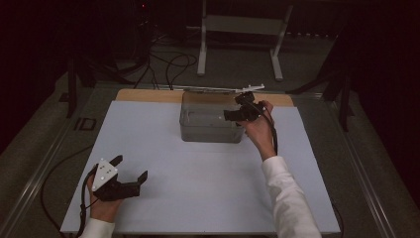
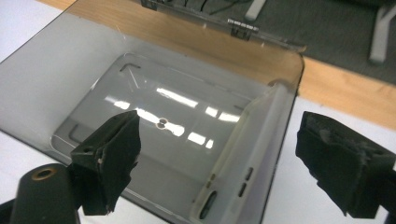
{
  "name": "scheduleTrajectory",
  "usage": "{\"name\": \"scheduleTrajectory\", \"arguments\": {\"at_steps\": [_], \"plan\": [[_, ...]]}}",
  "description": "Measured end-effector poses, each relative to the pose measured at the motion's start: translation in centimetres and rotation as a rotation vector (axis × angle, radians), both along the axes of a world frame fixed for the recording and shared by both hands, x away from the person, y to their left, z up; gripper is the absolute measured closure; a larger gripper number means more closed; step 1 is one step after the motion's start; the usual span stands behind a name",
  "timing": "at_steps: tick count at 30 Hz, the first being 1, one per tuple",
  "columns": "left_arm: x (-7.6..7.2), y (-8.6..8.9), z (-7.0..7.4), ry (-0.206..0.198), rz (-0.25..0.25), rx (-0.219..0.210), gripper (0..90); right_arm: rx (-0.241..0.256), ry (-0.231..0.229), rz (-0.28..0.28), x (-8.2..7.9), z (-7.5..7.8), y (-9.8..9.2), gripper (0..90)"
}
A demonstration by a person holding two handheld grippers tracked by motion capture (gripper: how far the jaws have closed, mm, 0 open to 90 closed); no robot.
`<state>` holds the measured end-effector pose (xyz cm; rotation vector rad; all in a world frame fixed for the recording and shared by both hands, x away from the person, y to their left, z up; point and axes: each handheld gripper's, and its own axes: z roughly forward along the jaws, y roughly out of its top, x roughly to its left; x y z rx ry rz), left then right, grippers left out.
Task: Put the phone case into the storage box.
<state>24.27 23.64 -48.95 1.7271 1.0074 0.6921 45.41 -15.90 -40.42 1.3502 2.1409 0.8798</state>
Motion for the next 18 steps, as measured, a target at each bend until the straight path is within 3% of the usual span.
{"name": "scheduleTrajectory", "arguments": {"at_steps": [1,7,18], "plan": [[0.0,0.0,0.0,0.0,0.001,-0.001,0.2,0.006,-0.029,0.013,-0.5,0.1,-0.2,13.5],[0.0,0.0,0.0,0.0,0.002,-0.001,0.2,0.013,-0.085,0.05,-2.1,0.6,-0.6,11.7],[0.0,0.1,0.1,-0.003,0.005,-0.003,0.2,0.054,-0.128,0.096,-4.8,1.0,-1.6,10.5]]}}
